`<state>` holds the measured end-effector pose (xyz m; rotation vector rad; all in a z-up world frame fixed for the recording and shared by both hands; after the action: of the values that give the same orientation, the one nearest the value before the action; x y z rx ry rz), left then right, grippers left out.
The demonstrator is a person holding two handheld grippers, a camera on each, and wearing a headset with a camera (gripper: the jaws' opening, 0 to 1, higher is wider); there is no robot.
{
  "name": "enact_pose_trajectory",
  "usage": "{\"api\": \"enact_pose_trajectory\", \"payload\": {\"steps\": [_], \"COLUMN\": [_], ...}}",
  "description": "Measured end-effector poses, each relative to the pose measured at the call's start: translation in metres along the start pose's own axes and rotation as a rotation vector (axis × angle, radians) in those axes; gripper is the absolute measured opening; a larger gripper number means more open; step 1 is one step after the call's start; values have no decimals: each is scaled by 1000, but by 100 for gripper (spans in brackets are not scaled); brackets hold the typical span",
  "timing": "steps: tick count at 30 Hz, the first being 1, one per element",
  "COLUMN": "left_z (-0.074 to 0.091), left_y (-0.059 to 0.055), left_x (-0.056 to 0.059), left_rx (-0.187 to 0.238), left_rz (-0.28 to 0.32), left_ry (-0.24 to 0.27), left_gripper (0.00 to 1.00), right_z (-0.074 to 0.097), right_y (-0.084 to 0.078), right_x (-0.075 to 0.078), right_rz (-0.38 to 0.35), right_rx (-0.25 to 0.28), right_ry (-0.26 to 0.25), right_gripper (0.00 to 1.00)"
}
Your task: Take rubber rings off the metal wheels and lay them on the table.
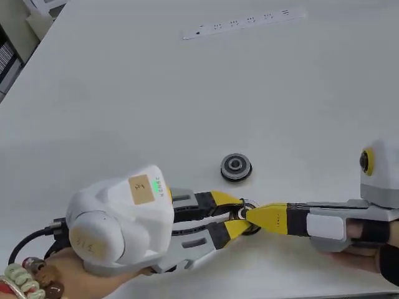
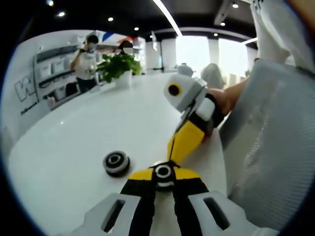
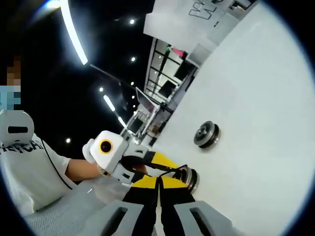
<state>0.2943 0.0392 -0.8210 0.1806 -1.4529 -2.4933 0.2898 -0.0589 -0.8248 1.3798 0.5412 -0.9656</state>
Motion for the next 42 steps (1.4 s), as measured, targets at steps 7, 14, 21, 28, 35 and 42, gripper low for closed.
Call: {"api": "enact_pose_trajectory", "payload": {"steps": [7,14,21,28,35,42], "left_z": [-2,-3,-2,1,4,12], "left_y": [1,2,4,5,14,26], "left_x": [2,2,2,3,8,11], "left_rx": [0,1,-19,-44,-26,-16], "left_rz": [3,4,17,6,-5,-37], "left_ry": [2,5,2,0,-29,-46], "left_gripper": [14,14,14,15,16,24], "right_z": [6,9,10,10,11,16], "right_y": [0,-1,0,0,5,8], "right_x": [5,9,10,10,6,2], "right_rz": [-8,-2,24,32,43,54], "right_rx": [23,27,18,8,11,23], "right_ry": [-23,-73,-99,-122,-123,-134], "right_gripper": [0,0,0,0,0,0]}}
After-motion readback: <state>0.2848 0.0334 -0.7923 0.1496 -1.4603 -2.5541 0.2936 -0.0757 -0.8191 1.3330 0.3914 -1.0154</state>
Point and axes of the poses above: the centre of the closed fingertips' face, and the gripper's own axes: z roughly backward along the fingers, x roughly to its right, y roughly out of its top, the point moved 6 cm from there along z, roughly backward along the fingers, and after that the axes turned 7 degrees about -y, right-handed, at the moved point
